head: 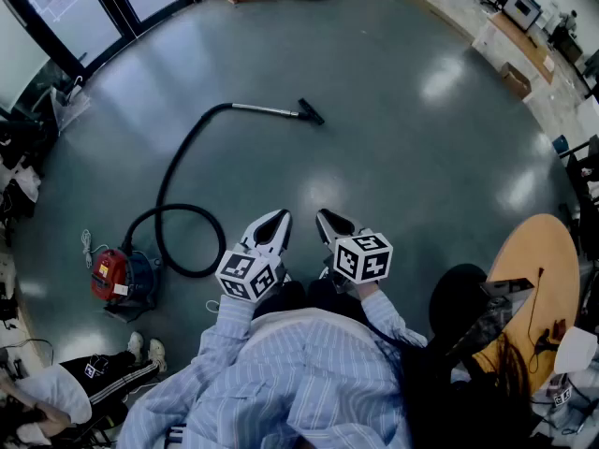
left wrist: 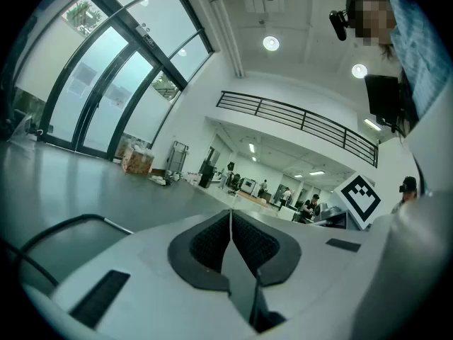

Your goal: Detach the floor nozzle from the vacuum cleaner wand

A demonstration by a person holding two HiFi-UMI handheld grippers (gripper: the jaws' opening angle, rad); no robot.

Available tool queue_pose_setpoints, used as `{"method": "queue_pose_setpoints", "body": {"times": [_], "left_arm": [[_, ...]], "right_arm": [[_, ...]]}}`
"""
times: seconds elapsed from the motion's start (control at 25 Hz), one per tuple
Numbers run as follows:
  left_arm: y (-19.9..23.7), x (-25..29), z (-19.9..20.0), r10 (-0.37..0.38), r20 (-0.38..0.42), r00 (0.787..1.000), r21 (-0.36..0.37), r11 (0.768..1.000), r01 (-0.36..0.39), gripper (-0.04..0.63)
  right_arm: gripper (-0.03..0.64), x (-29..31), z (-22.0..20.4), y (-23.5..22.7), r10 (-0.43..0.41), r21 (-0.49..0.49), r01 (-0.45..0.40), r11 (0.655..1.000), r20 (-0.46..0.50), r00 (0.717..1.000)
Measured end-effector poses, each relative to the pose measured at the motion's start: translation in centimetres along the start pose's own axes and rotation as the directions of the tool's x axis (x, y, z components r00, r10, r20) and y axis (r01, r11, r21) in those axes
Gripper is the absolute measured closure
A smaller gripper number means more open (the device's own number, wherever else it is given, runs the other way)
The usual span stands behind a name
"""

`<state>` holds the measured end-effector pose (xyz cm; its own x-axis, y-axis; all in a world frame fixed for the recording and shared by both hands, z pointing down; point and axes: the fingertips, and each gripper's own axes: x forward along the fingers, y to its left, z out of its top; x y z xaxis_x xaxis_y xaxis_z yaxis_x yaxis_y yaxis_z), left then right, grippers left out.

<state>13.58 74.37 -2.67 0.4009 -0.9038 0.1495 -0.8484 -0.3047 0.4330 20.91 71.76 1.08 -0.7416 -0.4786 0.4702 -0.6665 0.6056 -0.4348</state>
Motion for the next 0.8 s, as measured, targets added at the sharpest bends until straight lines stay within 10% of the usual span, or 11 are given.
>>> {"method": "queue_pose_setpoints", "body": {"times": [0.8], "left_arm": [[5.5,-3.2,1.4,0.001,-0.007,1.0,0.078,0.997,0.0,0.581]], "right_arm": [[0.583,4.1,-0.8,3.5,-0.018,0.051,0.018,0.999,-0.004,1.0]]}}
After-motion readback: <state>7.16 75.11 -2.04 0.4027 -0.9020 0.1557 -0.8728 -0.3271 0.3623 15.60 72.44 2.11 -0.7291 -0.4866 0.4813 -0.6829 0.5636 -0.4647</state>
